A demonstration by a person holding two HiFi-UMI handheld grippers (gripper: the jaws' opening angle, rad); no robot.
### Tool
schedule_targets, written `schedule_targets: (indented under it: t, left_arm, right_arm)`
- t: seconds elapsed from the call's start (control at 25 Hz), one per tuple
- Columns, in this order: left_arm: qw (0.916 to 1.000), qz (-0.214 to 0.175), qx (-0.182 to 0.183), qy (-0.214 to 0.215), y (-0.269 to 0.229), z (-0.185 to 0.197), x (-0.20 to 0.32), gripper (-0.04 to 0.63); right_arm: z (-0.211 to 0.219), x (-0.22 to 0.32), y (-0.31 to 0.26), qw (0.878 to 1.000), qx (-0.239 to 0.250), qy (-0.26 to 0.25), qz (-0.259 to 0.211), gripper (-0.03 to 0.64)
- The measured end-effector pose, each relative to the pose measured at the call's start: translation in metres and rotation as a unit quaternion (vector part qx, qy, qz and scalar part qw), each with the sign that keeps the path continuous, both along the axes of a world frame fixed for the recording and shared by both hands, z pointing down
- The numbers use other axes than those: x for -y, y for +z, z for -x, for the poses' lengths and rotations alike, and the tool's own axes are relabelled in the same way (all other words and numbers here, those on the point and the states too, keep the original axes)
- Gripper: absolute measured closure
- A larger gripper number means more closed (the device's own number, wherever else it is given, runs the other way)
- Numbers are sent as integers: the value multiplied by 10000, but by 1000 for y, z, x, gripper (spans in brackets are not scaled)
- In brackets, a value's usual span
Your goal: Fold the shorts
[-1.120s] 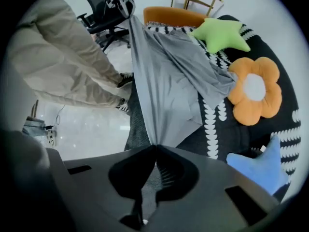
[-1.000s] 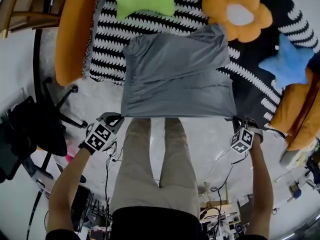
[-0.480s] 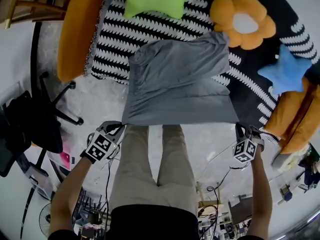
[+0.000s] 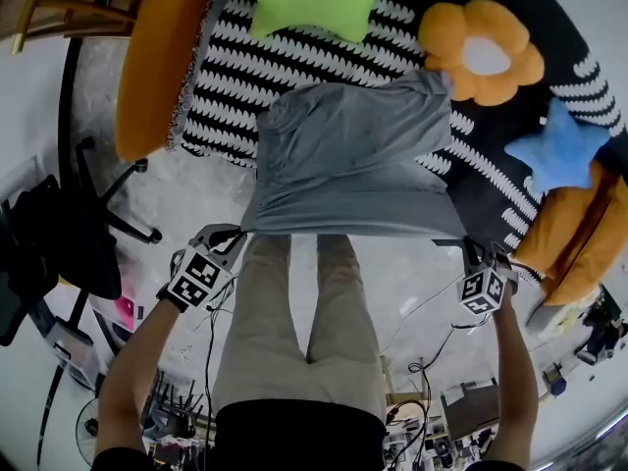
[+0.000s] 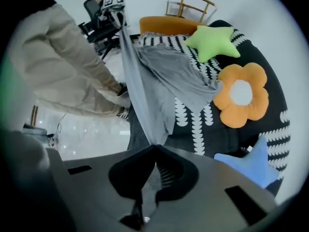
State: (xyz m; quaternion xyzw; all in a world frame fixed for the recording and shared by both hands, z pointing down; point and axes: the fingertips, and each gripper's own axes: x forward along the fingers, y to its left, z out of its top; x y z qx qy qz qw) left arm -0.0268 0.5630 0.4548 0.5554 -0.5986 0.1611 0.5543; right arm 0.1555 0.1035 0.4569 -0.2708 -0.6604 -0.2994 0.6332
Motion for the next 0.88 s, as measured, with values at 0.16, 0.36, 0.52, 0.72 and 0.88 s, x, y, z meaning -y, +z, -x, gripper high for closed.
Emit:
schedule_targets:
  t: [0.16, 0.36, 0.52, 0.72, 0.88]
  left_arm:
    - [9991, 9, 261, -330, 5, 47, 11, 575]
    - [9950, 83, 743, -658, 8, 116, 31, 574]
    - [9903, 137, 1064, -878, 26, 175, 53, 574]
    - [9735, 250, 1883, -1271, 43, 260, 75, 528]
    - [9648, 248, 2103, -1558, 29, 290, 96, 446]
  right_arm:
    - [66, 17, 4, 9960, 628, 586, -234, 592]
    - [164, 45, 14, 9852, 1401, 803, -582, 591]
    - [253, 68, 36, 9764, 1710, 1069, -775, 591]
    - [356, 101, 23, 9291, 2709, 1966, -1570, 345]
    - [389, 93, -3, 8891, 3299, 2967, -1126, 265]
